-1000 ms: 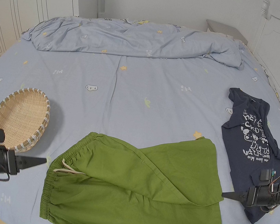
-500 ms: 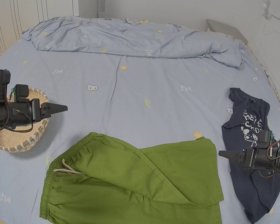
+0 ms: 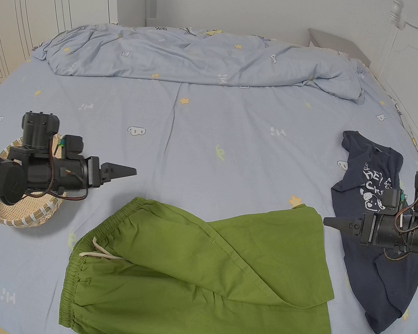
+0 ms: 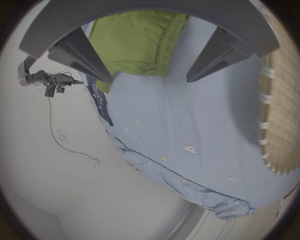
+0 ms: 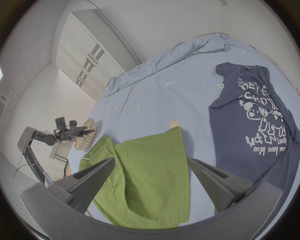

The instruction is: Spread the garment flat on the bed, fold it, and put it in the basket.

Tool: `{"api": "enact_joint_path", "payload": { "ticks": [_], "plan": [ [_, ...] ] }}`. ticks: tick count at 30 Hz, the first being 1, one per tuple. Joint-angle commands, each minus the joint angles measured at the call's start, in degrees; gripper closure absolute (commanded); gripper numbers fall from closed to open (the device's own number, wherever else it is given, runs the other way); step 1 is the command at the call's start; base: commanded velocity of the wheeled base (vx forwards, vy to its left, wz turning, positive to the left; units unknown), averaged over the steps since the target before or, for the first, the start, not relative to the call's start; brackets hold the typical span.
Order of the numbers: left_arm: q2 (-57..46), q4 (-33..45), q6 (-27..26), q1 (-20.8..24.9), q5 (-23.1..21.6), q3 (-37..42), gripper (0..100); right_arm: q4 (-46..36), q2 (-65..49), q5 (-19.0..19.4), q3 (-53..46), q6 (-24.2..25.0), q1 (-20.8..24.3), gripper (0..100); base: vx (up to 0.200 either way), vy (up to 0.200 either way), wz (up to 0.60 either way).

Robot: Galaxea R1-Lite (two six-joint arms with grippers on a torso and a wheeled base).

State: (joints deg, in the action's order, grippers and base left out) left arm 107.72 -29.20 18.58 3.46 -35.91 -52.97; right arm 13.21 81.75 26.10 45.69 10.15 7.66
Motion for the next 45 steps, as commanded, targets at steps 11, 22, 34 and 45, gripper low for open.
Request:
{"api": "enact_joint_path", "payload": {
  "ticks": [11,22,34,45],
  "plan": [
    [11.4,-0.1,-8.1,5.1,0.5,-2.7,0,0.1,-0.1,-0.1,-0.6,-0.1,1.1,0,0.0,0.0,0.0],
    [12.0,-0.1,-7.9,4.8,3.3,-3.5,0,0.1,-0.2,-0.1,-1.1,-0.2,1.7,0,0.0,0.0,0.0],
    [10.1,-0.1,-7.9,4.9,3.3,-1.4,100,0.1,0.3,-0.1,-1.3,-0.2,1.8,0,0.0,0.0,0.0],
    [8.5,-0.1,-7.8,4.0,3.2,-1.3,100,0.1,0.3,-0.1,-1.7,-0.2,2.5,0,0.0,0.0,0.0]
  ]
}}
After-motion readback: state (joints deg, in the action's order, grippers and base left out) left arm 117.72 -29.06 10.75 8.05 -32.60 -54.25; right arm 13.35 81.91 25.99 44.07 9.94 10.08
